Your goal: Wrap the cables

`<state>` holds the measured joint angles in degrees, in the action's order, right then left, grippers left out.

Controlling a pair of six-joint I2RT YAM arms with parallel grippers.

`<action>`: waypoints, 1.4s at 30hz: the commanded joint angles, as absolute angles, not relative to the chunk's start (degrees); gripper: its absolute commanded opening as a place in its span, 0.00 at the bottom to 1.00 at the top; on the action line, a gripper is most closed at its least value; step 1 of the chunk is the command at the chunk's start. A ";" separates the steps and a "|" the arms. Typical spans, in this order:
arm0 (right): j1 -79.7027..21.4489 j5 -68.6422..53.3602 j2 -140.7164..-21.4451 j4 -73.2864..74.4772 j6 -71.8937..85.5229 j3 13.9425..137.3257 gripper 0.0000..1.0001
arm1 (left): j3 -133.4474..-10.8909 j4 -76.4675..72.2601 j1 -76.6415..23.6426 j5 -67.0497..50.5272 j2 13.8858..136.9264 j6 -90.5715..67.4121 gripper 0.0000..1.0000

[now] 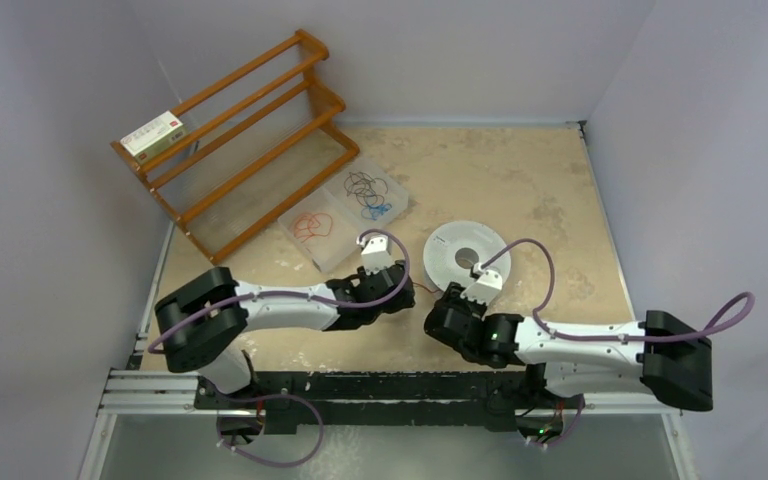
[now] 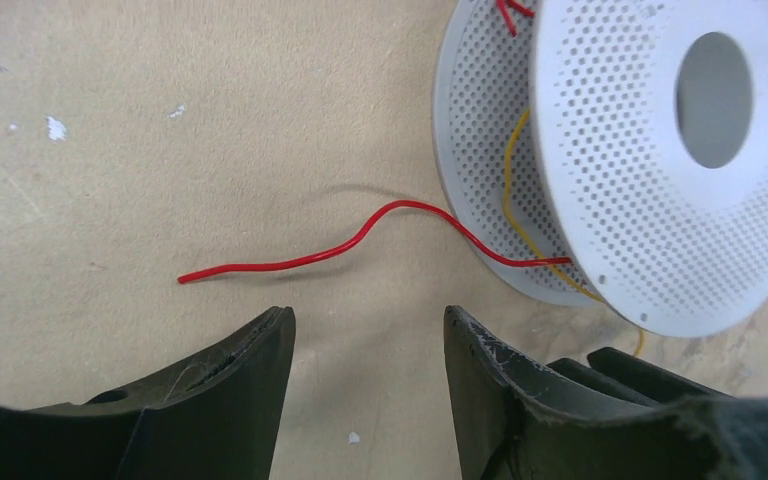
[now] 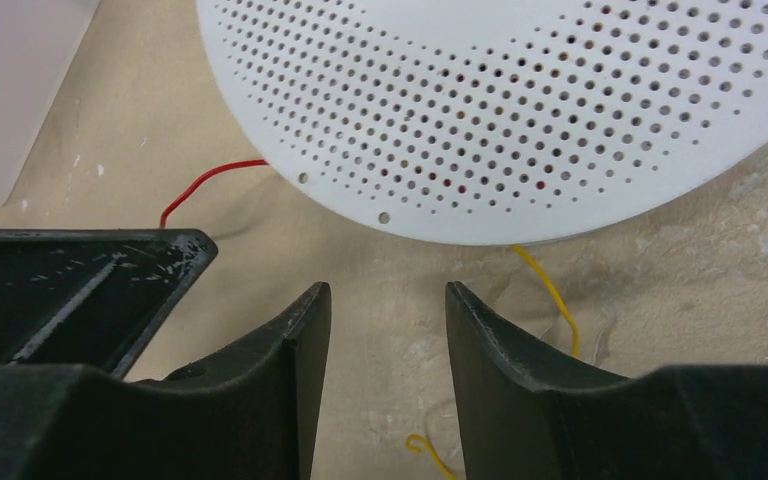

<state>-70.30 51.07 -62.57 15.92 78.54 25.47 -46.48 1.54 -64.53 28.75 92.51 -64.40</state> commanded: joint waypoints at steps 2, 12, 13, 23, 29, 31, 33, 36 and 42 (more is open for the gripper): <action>-70.09 47.91 -59.01 12.77 68.86 29.56 0.50 | -48.62 5.97 -64.60 31.68 84.96 -57.75 0.56; -70.06 45.10 -55.56 12.28 57.82 35.32 0.56 | -53.80 14.60 -62.95 35.64 78.11 -49.28 0.58; -70.05 45.01 -55.92 11.70 57.15 35.45 0.56 | -54.17 15.50 -62.48 35.91 77.53 -48.39 0.58; -64.97 42.77 -60.37 4.73 42.73 38.13 0.56 | -60.52 24.44 -59.23 42.25 69.28 -37.43 0.60; -52.75 35.65 -62.49 -0.25 29.70 42.75 0.60 | -68.10 31.25 -53.38 38.92 69.68 -28.94 0.62; -48.62 32.44 -63.21 -1.39 26.10 44.58 0.61 | -70.63 33.02 -51.78 39.31 70.83 -26.24 0.63; -44.42 29.30 -63.88 -1.42 23.75 46.80 0.64 | -73.60 34.57 -49.75 39.01 72.20 -23.74 0.64; -36.19 22.46 -63.93 -1.41 22.33 49.33 0.72 | -75.57 35.57 -44.39 35.36 73.78 -21.23 0.67; -23.23 16.99 -61.88 2.19 22.58 53.02 0.99 | -73.79 33.35 -33.76 29.04 72.81 -21.33 0.71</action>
